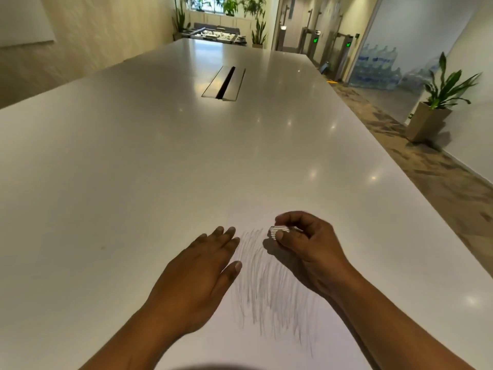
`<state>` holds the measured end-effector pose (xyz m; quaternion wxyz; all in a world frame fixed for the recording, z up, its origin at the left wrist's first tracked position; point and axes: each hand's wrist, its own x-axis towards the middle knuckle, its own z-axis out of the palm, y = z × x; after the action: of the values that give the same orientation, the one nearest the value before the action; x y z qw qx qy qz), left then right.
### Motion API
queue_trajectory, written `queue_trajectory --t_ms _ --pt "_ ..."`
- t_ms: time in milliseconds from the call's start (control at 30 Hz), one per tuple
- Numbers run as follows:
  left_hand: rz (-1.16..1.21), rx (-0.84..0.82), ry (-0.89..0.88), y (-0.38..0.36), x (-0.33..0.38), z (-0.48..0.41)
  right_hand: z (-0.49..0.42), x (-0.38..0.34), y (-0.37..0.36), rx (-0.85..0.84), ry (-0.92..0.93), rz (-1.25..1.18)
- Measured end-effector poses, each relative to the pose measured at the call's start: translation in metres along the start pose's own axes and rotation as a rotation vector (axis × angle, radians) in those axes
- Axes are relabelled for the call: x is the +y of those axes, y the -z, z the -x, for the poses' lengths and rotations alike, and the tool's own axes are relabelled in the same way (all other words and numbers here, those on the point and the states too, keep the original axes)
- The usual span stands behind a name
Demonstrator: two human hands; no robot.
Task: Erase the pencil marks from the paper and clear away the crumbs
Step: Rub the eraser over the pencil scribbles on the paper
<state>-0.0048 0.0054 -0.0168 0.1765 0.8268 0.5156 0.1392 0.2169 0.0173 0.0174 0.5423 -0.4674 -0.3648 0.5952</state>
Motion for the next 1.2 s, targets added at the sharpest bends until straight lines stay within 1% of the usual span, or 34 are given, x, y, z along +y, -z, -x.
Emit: queue_trajectory --t_ms 100,200,233,300,400,433,500,533,633,700,833,1000,1100,1200 --pt "0.031 -0.015 -0.012 0.002 0.001 0.001 -0.002 0.007 0.005 -0.026 0.020 0.006" --pt "0.174 -0.065 0.025 0.013 -0.003 -0.002 -0.004 0.010 0.007 -0.071 0.021 -0.009" --pt "0.190 -0.082 0.011 0.017 -0.008 -0.006 -0.005 0.010 0.007 -0.084 0.021 -0.021" --pt "0.137 -0.162 -0.035 0.030 -0.014 -0.017 -0.007 0.011 0.010 -0.100 0.030 -0.017" --pt "-0.024 -0.352 -0.060 0.046 -0.014 -0.029 -0.006 0.013 0.008 -0.118 0.080 0.100" --pt "-0.080 -0.373 -0.060 0.049 -0.012 -0.032 -0.007 0.015 0.008 -0.119 0.080 0.115" --pt "-0.157 -0.346 -0.049 0.051 -0.007 -0.033 -0.004 0.011 0.002 -0.122 0.029 0.112" --pt "-0.184 -0.326 -0.044 0.052 -0.005 -0.033 -0.004 0.008 -0.001 -0.131 0.027 0.174" --pt "-0.211 -0.305 -0.043 0.050 -0.003 -0.031 -0.007 -0.005 -0.007 -0.183 0.193 0.628" --pt "-0.191 -0.298 -0.040 0.050 -0.003 -0.028 -0.012 -0.008 -0.013 -0.179 0.252 0.783" --pt "-0.159 -0.289 -0.042 0.050 -0.001 -0.026 -0.017 -0.003 -0.024 -0.172 0.353 0.987" --pt "-0.106 -0.279 -0.044 0.051 0.000 -0.024 -0.015 0.004 -0.033 -0.263 0.380 1.133" --pt "-0.107 -0.284 -0.041 0.051 0.000 -0.024 -0.023 0.005 -0.034 -0.234 0.409 1.219" --pt "-0.122 -0.296 -0.014 0.050 -0.001 -0.024 -0.033 0.002 -0.033 -0.159 0.437 1.285"
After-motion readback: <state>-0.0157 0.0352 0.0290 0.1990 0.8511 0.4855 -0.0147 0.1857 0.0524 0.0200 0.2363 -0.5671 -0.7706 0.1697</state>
